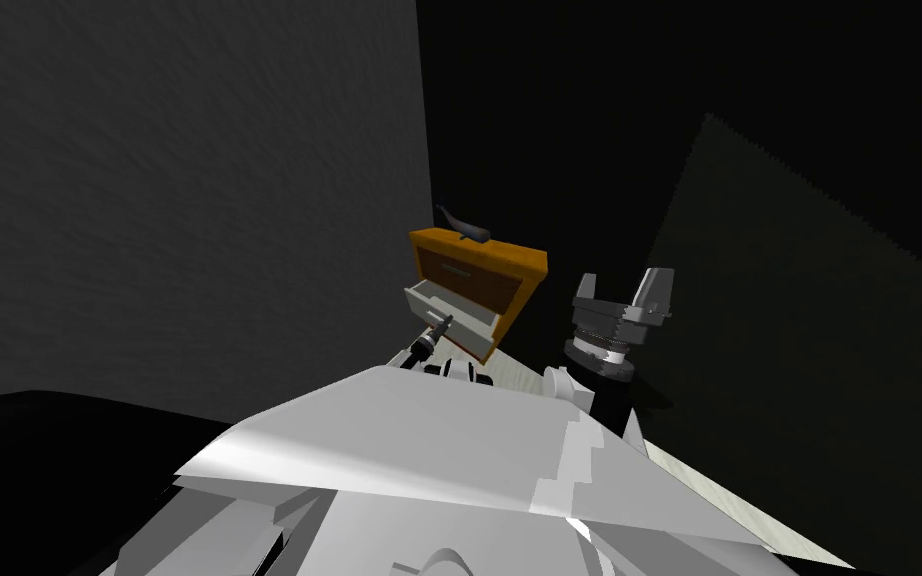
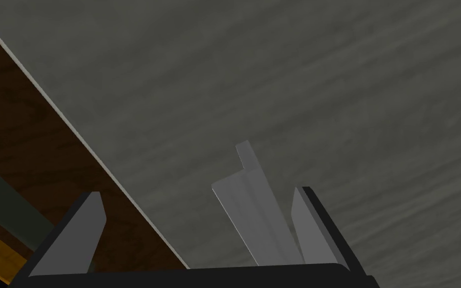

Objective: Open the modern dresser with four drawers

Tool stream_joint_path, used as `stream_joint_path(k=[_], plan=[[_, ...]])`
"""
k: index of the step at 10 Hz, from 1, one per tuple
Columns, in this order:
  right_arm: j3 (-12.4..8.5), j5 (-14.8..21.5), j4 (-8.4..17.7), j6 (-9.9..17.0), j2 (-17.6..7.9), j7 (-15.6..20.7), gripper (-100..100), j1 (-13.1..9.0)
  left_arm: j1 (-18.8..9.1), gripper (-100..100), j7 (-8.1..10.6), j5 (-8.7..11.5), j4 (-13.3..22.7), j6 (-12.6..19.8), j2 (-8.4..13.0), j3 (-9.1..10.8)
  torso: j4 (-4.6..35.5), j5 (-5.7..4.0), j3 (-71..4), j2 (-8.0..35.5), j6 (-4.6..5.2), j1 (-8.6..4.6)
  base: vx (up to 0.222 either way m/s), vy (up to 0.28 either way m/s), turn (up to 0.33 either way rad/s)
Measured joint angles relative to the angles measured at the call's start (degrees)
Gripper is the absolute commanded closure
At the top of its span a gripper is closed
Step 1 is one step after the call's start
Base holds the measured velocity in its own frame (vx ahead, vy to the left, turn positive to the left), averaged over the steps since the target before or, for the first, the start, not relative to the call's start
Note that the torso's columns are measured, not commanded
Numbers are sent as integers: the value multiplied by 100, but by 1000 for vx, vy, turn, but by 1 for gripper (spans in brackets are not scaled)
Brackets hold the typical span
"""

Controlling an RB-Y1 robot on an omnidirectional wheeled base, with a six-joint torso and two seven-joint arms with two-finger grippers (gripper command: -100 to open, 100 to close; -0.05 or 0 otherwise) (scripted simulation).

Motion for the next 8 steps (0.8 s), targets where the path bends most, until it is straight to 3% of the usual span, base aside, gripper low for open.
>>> stream_joint_path(k=[5, 8], plan=[[0, 0, 0, 0, 0, 0, 0, 0, 59, -100, 192, 12, -671, 797, 131, -5, 75, -18, 56, 104, -10, 6, -34, 8, -76], [0, 0, 0, 0, 0, 0, 0, 0, 4, -100, 242, 14, -723, 978, 124, 19, 89, -27, 52, 103, -16, 0, -12, 4, -8]])
